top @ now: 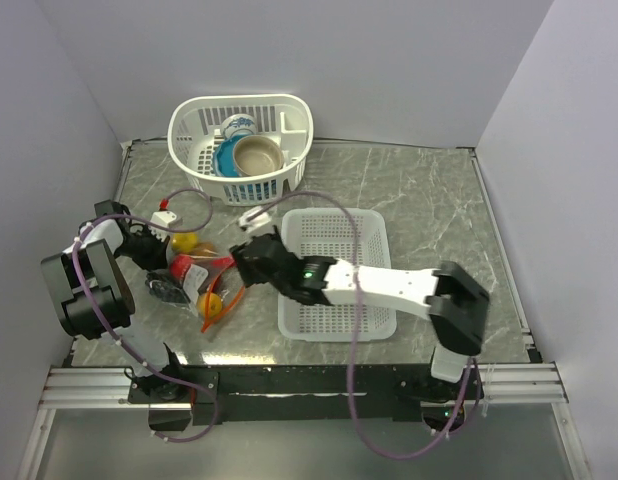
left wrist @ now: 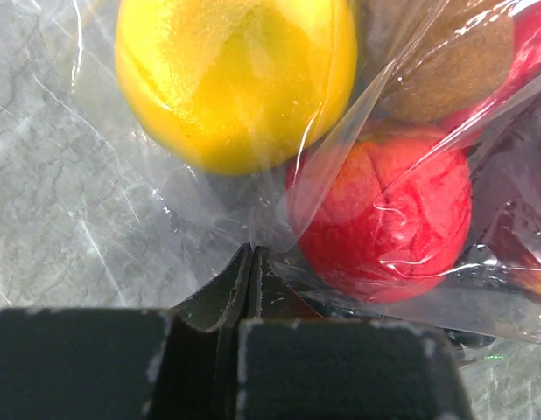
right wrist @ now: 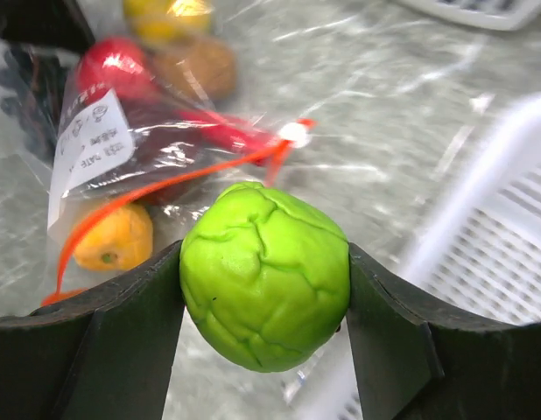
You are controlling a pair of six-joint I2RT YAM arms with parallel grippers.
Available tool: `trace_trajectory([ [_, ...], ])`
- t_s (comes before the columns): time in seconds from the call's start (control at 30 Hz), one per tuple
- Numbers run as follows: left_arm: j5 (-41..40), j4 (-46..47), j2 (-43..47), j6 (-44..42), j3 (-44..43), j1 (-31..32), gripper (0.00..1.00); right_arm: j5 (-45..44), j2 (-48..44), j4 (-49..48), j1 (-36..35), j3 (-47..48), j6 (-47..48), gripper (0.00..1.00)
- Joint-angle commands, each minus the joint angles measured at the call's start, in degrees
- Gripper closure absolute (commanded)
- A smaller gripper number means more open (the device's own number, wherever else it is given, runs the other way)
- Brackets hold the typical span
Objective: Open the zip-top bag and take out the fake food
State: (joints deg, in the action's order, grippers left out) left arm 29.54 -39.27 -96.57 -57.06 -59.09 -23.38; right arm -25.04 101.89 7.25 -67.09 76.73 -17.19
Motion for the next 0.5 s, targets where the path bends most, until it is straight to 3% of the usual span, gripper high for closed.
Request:
trace_trajectory([
  [0.0, -1.15, -0.02, 0.69, 0.46, 0.73, 0.17, 0.99, -0.54, -10.64, -2.67, 4.94, -9.74, -3.55, 0.67],
  [0.03, -1.15, -0.11, 0.6, 0.54, 0.82, 0.09, 0.99, -1.41, -13.35, -2.94, 5.65, -13.06, -3.81, 0.67],
  [0.1, -1.24, -0.28, 0.69, 0.46, 0.82, 0.17, 0.99, -5.53, -15.74, -3.11, 7.14, -16.51, -5.21, 0.58],
  [0.13, -1.33, -0.28, 0.77, 0.37, 0.91, 0.09, 0.99, -6.33, -17.06, -2.94, 7.84, -19.22, -5.83, 0.49],
  [0.17, -1.15, -0.37, 0.69, 0.28, 0.82, 0.17, 0.99, -6.34, -17.51, -2.5, 8.55, -20.21, -6.53, 0.32],
  [0.23, -0.98, -0.64, 0.69, 0.37, 0.64, 0.17, 0.99, -5.11, -17.95, -1.98, 10.65, -21.44, -7.06, 0.3],
  [0.3, -0.71, -0.9, 0.42, 0.54, 0.21, 0.17, 0.99, -5.72, -18.21, -1.18, 10.93, -21.27, -7.07, 0.0],
  [0.47, -0.18, -1.16, 0.77, 0.98, 0.03, 0.44, 0.99, -10.02, -15.84, 2.15, 9.01, -15.22, -3.65, 0.0],
])
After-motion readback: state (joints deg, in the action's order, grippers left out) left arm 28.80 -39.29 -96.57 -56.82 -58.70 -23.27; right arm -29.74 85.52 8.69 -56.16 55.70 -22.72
